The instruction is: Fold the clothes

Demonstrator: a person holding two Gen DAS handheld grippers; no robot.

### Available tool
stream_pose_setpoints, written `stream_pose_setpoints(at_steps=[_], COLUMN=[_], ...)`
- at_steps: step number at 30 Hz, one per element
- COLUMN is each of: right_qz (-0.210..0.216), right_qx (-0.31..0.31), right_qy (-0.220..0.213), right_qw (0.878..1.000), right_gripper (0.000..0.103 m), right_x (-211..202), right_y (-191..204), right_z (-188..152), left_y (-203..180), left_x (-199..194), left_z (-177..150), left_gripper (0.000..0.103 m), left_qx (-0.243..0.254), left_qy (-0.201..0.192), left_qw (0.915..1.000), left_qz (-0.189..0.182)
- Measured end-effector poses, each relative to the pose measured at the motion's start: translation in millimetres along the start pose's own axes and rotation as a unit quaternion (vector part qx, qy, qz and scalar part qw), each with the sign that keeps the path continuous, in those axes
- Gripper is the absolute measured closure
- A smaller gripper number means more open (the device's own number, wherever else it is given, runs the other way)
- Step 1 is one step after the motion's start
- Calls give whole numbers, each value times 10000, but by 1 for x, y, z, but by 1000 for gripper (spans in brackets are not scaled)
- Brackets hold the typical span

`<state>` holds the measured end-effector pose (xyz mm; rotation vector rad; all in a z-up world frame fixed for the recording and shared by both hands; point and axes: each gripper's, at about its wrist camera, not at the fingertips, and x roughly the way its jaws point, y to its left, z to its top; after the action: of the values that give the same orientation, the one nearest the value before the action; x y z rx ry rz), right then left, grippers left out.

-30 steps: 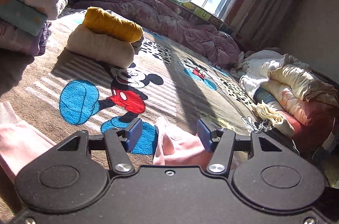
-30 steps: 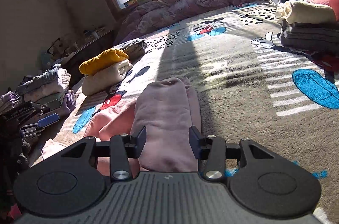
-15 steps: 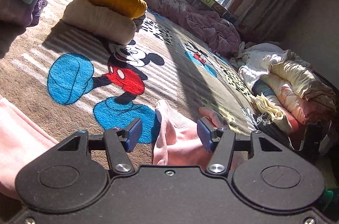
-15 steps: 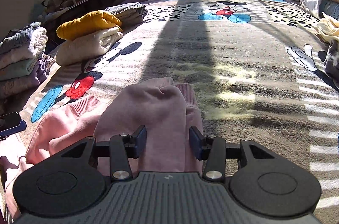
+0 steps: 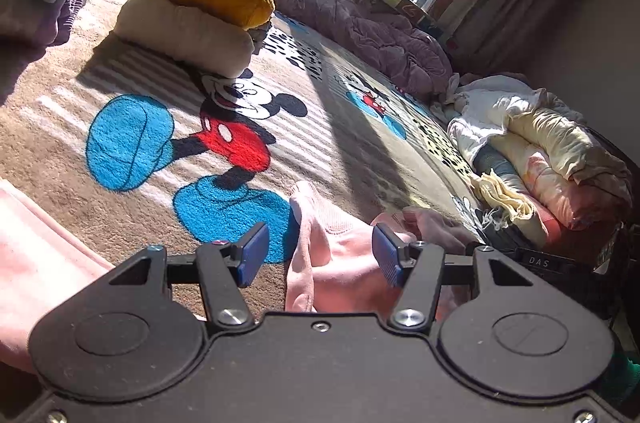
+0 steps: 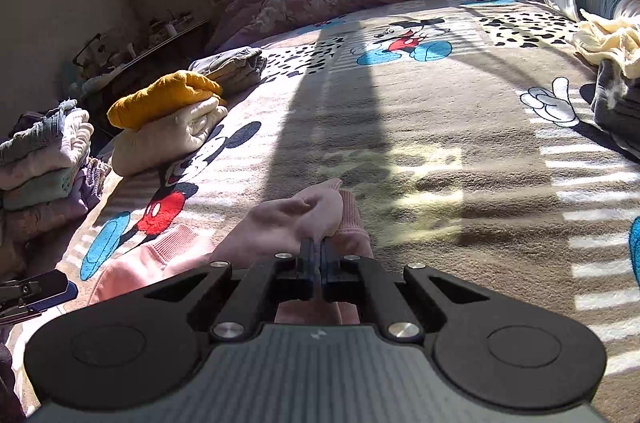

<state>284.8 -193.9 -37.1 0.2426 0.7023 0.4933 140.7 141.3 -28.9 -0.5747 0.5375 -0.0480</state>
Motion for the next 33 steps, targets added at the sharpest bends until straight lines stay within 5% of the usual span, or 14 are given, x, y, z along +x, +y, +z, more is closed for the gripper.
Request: stream_pose_setpoints(at_steps=[8,18,27,33], right_qz=[-674,-1639,-2643,-2421], right_qx=[1069,2233,2741,2514], right_qy=[-829,-1585,-1256,-1475], right_qw=[9885,9477,9161,9255], right_gripper=[98,98,94,92], right_x=[-82,-169,-185,-199], right_y=[-72,-147,-174,-138], right_z=[-12,-79,-126,-136], left_y=[0,3,8,9], left_x=[-1,0,-6,-26], left_z=[-1,-6,-9,-8], left_gripper=[47,47,47,47], left_qx=[15,10,-42,-89], left_qy=[-1,76,59,-83], left_qw=[10000,9999,9996,9993], left_qz=[3,92,256,361])
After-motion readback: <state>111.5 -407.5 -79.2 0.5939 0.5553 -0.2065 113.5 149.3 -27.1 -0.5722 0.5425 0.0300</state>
